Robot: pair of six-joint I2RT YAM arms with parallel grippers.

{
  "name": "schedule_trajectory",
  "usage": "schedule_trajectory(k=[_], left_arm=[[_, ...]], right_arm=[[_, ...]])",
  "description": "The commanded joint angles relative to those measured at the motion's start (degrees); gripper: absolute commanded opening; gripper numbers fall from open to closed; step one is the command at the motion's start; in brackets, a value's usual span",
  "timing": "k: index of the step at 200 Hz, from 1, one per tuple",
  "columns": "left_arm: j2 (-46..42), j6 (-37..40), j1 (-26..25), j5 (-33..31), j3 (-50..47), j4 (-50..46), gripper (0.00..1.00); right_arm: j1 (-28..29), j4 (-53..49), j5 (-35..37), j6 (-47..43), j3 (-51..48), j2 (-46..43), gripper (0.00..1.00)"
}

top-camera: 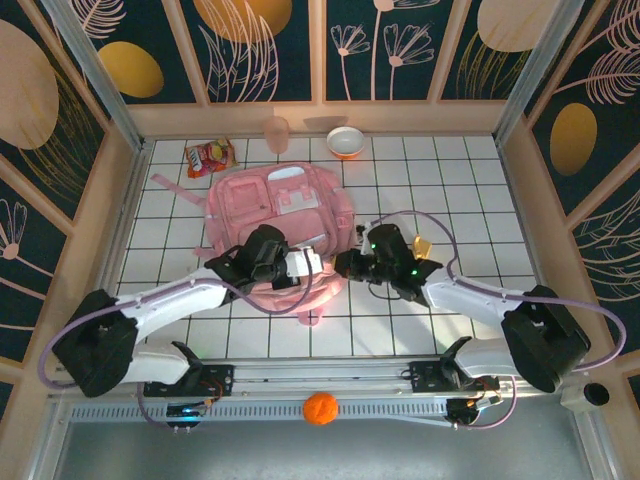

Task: Pack the student bag

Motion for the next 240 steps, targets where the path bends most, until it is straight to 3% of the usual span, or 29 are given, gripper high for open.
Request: schedule_trajectory(k=[1, 15, 38, 80, 101, 121, 171, 205, 240], left_arm=[[-6.9, 6.3, -0.2, 2.6, -3.2, -8.2, 0.00], [-10.4, 8.2, -0.2, 4.2, -4.6, -10.0, 0.00], [-14.6, 10.4, -0.2, 7.1, -6.0, -11.3, 0.00], [-16.9, 13.4, -0.2, 10.4, -6.2, -13.0, 0.00], [-17.2, 11.1, -0.2, 8.5, -6.6, -10.7, 0.00], [-17.4, 8.3, -0.2, 5.7, -6.9, -9.1, 0.00], [-26.2, 0.9, 3.0, 6.6, -11.7, -3.6, 0.00], [-33.1, 1.2, 6.5, 8.0, -11.3, -4.5, 0.00], [-34.1, 3.9, 7.2, 6.9, -10.3, -8.3, 0.00]], right_arm=[[-7.4, 0.5, -0.6, -5.1, 1.3, 0.0, 0.00], [-12.8, 1.9, -3.5, -7.1, 2.5, 3.0, 0.00], [-16.6, 5.0, -6.3, -9.4, 6.1, 8.4, 0.00], [-20.7, 9.4, -8.7, -10.5, 14.1, 19.3, 0.00], [-20.6, 9.1, -10.6, -11.0, 17.2, 22.2, 0.00], [-19.6, 9.1, -10.8, -12.2, 15.4, 19.4, 0.00], [-13.2, 6.0, -8.4, -26.2, 6.7, 2.8, 0.35], [-5.9, 3.3, -10.0, -44.3, 3.5, -5.8, 0.39], [0.2, -1.0, -14.9, -50.1, 1.5, -7.6, 0.39]])
